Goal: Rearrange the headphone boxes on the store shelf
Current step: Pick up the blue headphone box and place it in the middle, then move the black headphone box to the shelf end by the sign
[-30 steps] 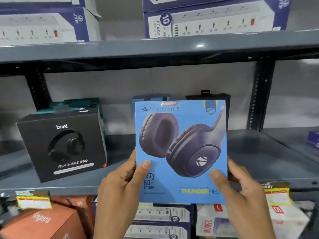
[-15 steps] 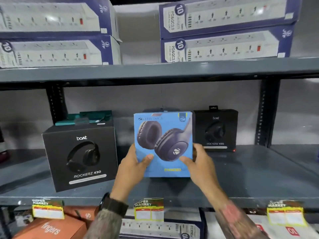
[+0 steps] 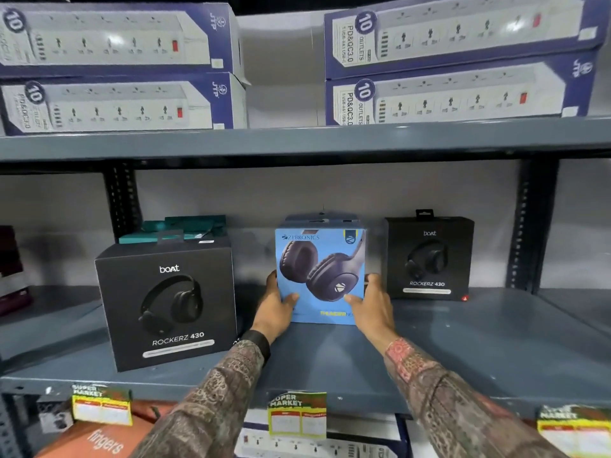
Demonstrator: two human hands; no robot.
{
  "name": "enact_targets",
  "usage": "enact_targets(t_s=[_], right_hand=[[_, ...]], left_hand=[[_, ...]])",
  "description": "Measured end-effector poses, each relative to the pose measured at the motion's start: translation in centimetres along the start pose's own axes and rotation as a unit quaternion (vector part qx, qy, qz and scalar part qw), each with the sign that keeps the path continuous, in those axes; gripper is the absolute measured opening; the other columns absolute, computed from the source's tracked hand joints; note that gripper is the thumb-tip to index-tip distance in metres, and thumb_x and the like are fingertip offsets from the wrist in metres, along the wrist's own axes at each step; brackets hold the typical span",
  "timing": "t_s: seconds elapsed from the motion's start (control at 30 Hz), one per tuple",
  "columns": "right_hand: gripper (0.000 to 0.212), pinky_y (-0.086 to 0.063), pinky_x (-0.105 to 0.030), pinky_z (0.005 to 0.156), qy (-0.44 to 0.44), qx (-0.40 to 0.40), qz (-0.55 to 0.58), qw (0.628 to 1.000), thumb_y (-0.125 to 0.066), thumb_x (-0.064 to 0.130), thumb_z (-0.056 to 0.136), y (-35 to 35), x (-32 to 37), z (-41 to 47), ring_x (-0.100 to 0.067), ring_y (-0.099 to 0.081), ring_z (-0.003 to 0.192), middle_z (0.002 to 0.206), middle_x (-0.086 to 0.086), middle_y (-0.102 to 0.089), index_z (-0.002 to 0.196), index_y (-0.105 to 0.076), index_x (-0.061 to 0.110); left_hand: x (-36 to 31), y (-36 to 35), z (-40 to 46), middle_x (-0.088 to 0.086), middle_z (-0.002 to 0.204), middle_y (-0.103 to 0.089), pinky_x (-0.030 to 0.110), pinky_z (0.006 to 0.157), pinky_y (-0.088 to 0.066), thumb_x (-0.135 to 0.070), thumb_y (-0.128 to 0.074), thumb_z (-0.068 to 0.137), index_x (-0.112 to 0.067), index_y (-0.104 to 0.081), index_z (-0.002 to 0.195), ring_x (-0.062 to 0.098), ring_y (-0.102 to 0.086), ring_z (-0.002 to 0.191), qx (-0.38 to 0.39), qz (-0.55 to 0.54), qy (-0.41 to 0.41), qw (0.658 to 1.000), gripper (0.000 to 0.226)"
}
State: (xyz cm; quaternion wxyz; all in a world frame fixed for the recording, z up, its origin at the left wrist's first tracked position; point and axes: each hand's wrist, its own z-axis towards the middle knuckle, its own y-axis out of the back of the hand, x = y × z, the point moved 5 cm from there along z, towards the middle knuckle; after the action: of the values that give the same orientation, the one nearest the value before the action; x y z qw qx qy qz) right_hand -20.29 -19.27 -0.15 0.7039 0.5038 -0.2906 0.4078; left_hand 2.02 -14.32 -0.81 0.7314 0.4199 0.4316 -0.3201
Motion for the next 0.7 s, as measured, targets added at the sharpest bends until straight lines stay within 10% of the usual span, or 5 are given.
enact_targets(t_s=[0.17, 0.27, 0.37, 0.53, 0.7], right_hand=[[0.058, -0.048, -0.04, 0.101, 0.003, -0.074, 0.042, 0.996, -0.078, 0.019, 0.091, 2.9, 1.1, -2.7, -0.032, -0.06, 0.127, 0.143, -0.01, -0.058, 0.142, -0.05, 0.014], [0.042, -0.054, -0.041, 0.095, 0.064, -0.074, 0.096, 0.991, -0.077, 0.015, 0.09, 2.3, 3.1, -6.3, -0.024, -0.066, 0.11, 0.124, -0.002, -0.064, 0.128, -0.058, 0.022], [0.033, -0.051, -0.012, 0.075, 0.113, 0.011, 0.144, 0.983, -0.078, 0.018, 0.091, 0.2, 6.2, -10.2, -0.007, -0.07, 0.094, 0.111, 0.006, -0.069, 0.12, -0.064, 0.026], [0.039, -0.052, -0.01, 0.078, 0.162, 0.148, 0.18, 0.959, -0.077, 0.018, 0.091, -6.5, 11.2, -13.5, -0.001, -0.068, 0.101, 0.118, 0.009, -0.07, 0.127, -0.066, 0.028], [0.079, -0.053, -0.038, 0.109, 0.133, 0.185, 0.178, 0.957, -0.081, 0.026, 0.086, -13.3, 12.8, -12.1, -0.008, -0.062, 0.124, 0.143, 0.016, -0.059, 0.157, -0.047, 0.028]], left_hand=[[-0.3, 1.4, -3.3, -0.013, 0.137, -0.075, 0.044, 0.114, -0.055, -0.045, -0.079, 0.086, -0.035, -0.045, 0.158, 0.013, -0.072, 0.126, 0.021, -0.027, 0.019, 0.999, 0.081], [-1.6, 3.0, -9.1, -0.027, 0.141, -0.055, 0.035, 0.12, -0.048, -0.023, -0.077, 0.099, -0.042, -0.045, 0.158, 0.002, -0.061, 0.133, 0.019, -0.057, -0.007, 0.998, 0.07], [-1.8, 6.6, -13.5, -0.016, 0.148, -0.06, 0.022, 0.112, -0.052, -0.018, -0.076, 0.099, -0.03, -0.055, 0.157, 0.004, -0.063, 0.136, -0.036, -0.068, -0.023, 0.997, 0.063], [-0.9, 16.3, -18.6, -0.003, 0.107, -0.086, 0.017, 0.093, -0.063, -0.008, -0.076, 0.097, -0.021, -0.081, 0.114, 0.014, -0.08, 0.103, -0.341, -0.119, -0.092, 0.928, 0.023], [3.6, 22.8, -17.0, -0.001, 0.166, -0.05, 0.044, 0.13, -0.038, -0.016, -0.073, 0.101, -0.024, -0.044, 0.163, 0.016, -0.048, 0.152, -0.362, -0.058, -0.033, 0.93, 0.068]])
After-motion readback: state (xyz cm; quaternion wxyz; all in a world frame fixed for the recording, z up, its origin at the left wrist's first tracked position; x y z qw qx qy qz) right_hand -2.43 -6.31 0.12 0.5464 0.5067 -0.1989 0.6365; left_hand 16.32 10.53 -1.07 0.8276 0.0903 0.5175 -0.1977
